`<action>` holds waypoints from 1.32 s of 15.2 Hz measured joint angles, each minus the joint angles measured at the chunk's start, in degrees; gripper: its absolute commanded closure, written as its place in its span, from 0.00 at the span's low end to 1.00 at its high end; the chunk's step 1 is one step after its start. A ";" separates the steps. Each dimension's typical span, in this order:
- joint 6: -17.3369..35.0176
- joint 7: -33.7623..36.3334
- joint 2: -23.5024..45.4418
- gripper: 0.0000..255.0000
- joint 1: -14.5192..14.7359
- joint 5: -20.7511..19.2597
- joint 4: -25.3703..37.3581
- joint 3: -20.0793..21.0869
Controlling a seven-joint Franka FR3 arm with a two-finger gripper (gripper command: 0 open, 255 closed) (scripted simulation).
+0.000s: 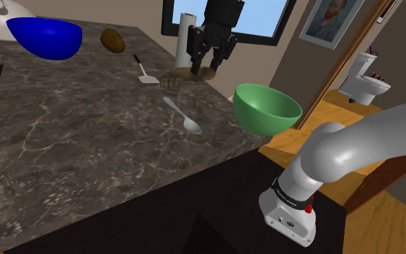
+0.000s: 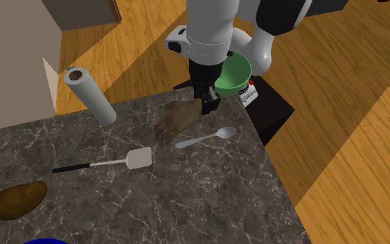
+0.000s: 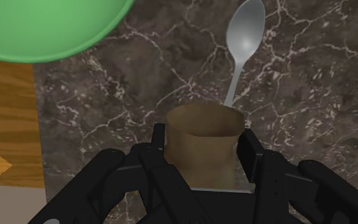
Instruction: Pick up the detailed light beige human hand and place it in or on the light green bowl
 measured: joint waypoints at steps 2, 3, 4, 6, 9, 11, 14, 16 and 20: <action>-1.43 0.14 0.41 1.00 -0.13 -0.22 1.83 -0.16; -2.13 0.26 0.57 1.00 -0.17 -0.29 2.70 -0.19; -2.94 0.23 0.66 1.00 -0.22 -0.40 3.58 -0.37; -4.15 0.45 1.36 1.00 -0.38 -0.63 5.49 -0.39; -6.22 0.49 1.96 1.00 -0.57 -0.95 8.12 -0.72; -7.77 0.77 2.57 1.00 -0.69 -1.14 10.27 -0.75; -9.67 0.47 -1.91 1.00 0.18 -0.27 7.71 -1.77; -11.50 0.41 -5.99 1.00 1.06 0.41 5.47 -2.57; -15.49 1.28 -13.76 1.00 2.96 1.80 1.77 -3.46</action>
